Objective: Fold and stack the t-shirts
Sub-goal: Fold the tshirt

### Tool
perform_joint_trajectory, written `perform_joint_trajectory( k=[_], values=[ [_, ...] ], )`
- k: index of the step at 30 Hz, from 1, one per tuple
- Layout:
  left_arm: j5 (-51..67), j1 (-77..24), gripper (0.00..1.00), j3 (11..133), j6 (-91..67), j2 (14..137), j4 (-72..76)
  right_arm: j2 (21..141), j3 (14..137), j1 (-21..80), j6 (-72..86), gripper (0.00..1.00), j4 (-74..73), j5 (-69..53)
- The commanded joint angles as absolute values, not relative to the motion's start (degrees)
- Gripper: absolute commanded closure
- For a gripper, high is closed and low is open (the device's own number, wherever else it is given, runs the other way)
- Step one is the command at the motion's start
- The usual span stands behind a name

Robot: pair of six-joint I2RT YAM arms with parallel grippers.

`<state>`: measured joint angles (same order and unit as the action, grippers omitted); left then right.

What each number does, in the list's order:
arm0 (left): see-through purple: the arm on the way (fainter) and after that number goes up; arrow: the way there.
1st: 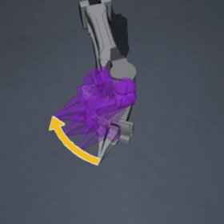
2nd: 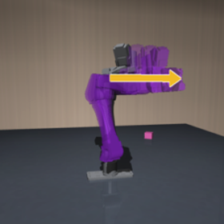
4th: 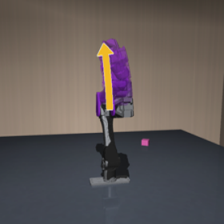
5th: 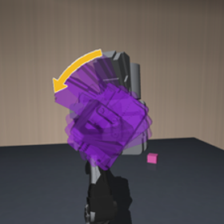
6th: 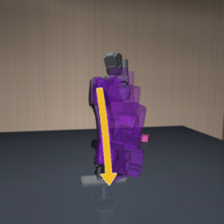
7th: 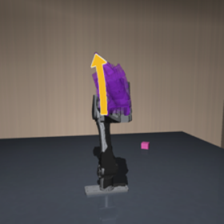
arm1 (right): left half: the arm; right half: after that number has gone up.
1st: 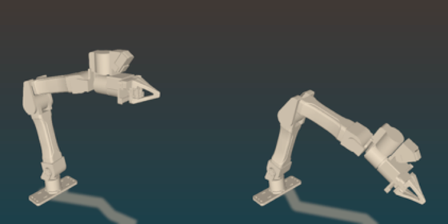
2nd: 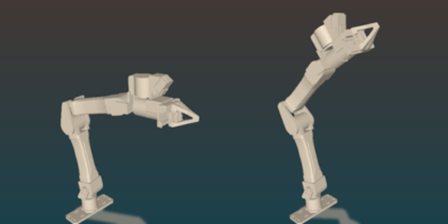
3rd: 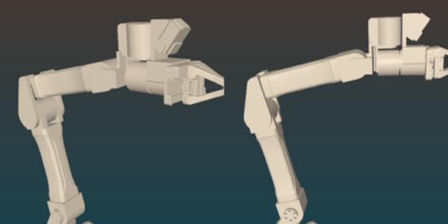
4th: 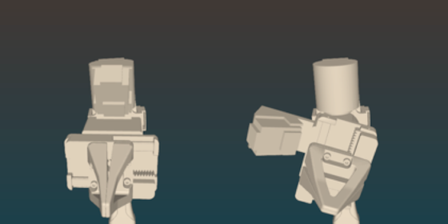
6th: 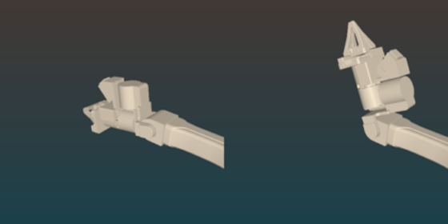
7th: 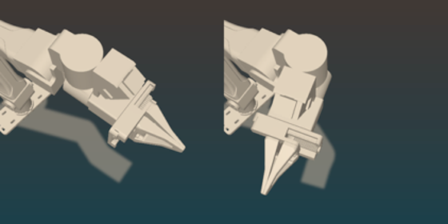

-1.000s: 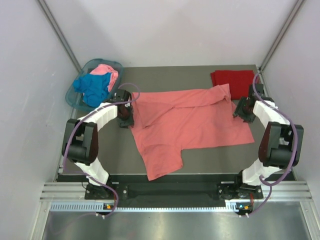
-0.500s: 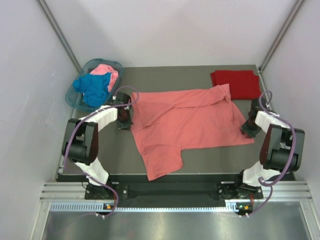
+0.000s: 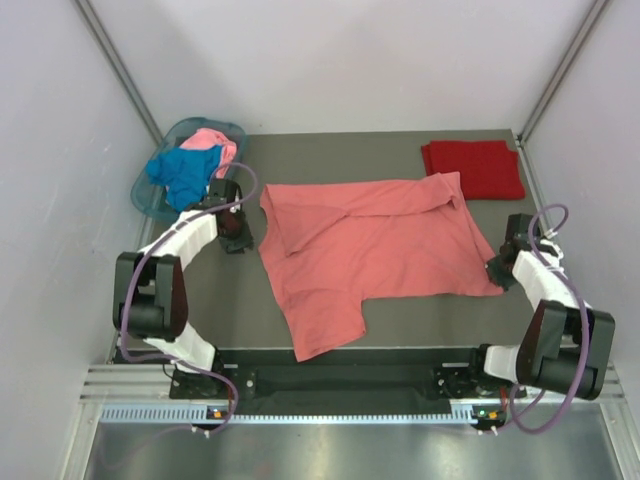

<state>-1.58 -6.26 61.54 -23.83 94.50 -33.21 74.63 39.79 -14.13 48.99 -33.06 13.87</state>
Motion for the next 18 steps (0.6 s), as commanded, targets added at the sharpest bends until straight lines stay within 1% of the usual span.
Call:
perform_joint_trajectory(
  k=[1, 2, 4, 8, 18],
  values=[
    [8.2, -6.4, 0.64, 59.1, -23.0, 87.7, -31.4, 71.0, 41.0, -14.9, 51.2, 1.0, -35.1, 17.1],
    [9.6, -6.4, 0.59, 57.9, -23.5, 86.9, -30.5, 70.9, 41.8, -14.8, 50.8, 1.0, -35.3, 17.3],
    [11.8, -6.4, 0.58, 55.1, -23.9, 86.8, -28.2, 70.8, 42.0, -14.8, 50.5, 1.0, -35.0, 16.6],
    [13.6, -6.4, 0.58, 53.7, -25.2, 88.9, -26.7, 71.5, 42.1, -14.8, 49.4, 1.0, -34.5, 16.1],
    [9.7, -6.4, 0.55, 53.4, -28.3, 90.9, -24.9, 71.9, 41.7, -14.9, 48.5, 1.0, -33.1, 16.4]
  ],
)
